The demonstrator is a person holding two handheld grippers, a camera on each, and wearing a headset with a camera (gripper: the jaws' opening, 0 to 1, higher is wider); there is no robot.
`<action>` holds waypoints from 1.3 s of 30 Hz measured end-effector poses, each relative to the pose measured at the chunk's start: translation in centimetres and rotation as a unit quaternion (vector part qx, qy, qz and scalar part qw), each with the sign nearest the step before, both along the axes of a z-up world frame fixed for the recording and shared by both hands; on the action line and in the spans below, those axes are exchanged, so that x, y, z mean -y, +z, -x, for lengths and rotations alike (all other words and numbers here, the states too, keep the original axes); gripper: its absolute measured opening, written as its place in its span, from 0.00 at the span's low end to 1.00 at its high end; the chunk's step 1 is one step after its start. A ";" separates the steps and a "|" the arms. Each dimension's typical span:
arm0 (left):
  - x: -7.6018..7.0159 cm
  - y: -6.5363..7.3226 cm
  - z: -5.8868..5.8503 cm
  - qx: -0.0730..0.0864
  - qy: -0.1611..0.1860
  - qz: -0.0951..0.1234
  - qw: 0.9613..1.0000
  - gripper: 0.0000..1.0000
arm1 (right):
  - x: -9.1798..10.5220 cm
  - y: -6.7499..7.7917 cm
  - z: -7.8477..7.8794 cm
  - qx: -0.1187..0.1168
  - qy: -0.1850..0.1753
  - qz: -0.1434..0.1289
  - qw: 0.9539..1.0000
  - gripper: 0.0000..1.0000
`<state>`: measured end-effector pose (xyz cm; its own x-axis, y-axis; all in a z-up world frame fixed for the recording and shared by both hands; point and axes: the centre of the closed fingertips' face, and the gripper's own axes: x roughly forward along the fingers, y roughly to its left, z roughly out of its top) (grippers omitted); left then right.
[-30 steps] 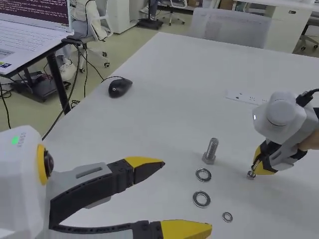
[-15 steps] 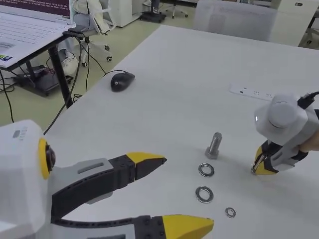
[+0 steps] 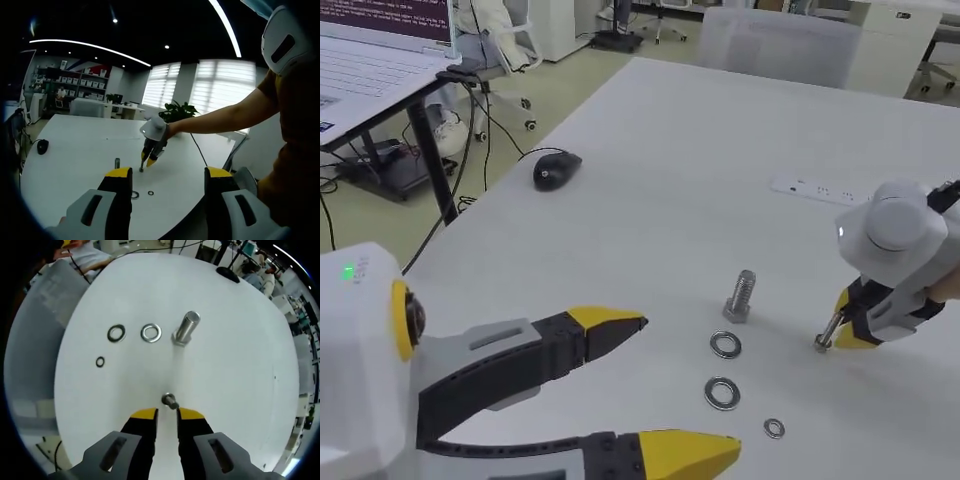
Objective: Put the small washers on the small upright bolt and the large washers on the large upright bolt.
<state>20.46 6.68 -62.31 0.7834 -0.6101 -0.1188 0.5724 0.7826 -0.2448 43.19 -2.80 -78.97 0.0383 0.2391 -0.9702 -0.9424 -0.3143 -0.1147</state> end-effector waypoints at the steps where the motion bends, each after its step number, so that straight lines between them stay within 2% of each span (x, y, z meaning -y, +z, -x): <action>1: 0.1 0.1 0.0 0.001 -0.001 0.000 1.000 0.57 | 0.2 0.1 0.0 0.002 -0.001 0.000 1.000 0.16; 8: 0.9 0.8 0.7 0.012 -0.016 -0.003 1.000 0.57 | 1.5 1.2 2.1 0.003 -0.011 -0.005 1.000 0.16; 20: 1.4 1.6 2.3 0.024 -0.033 -0.010 0.999 0.58 | 1.2 1.6 6.0 -0.004 -0.010 -0.017 1.000 0.15; 30: 1.4 1.8 3.3 0.028 -0.036 -0.009 0.999 0.58 | -0.4 0.8 8.9 -0.021 0.011 -0.020 1.000 0.15; 39: 1.1 2.0 3.5 0.026 -0.034 -0.011 0.999 0.58 | -1.7 -0.6 10.8 -0.040 0.022 -0.018 0.999 0.16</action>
